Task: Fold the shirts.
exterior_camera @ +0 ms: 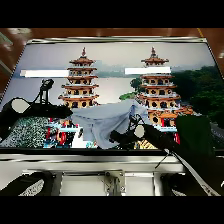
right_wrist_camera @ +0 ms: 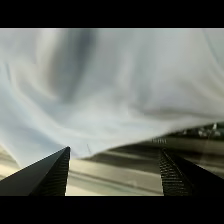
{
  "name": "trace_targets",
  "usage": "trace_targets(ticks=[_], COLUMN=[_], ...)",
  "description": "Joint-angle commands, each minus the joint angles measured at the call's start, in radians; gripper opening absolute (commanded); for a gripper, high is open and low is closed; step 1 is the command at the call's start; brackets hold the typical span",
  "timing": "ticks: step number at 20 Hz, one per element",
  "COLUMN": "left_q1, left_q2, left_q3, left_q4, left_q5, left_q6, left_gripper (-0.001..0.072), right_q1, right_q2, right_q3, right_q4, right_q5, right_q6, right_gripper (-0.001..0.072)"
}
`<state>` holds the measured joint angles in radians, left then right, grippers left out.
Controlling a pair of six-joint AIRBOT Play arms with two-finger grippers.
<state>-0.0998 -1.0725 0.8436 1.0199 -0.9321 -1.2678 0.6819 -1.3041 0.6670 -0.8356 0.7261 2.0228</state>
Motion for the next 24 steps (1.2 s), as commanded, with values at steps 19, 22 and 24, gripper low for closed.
trace_targets(ticks=[19, 22, 24], left_q1=[0.016, 0.083, 0.119], left_q2=[0.002, 0.025, 0.088], left_q3=[0.053, 0.141, 0.251], left_q4=[0.066, 0.08, 0.08], left_q5=[0.004, -0.11, -0.171], left_q6=[0.011, 0.011, 0.006], left_gripper=[0.0043, 0.0043, 0.0043], right_q1=[-0.015, -0.101, -0.194], right_q2=[0.047, 0.252, 0.396], right_q3=[0.058, 0.176, 0.303], right_q4=[0.065, -0.006, -0.114], right_q5=[-0.201, -0.106, -0.043], right_q6=[-0.199, -0.38, -0.386], right_gripper=[0.0057, 0.0057, 0.0057])
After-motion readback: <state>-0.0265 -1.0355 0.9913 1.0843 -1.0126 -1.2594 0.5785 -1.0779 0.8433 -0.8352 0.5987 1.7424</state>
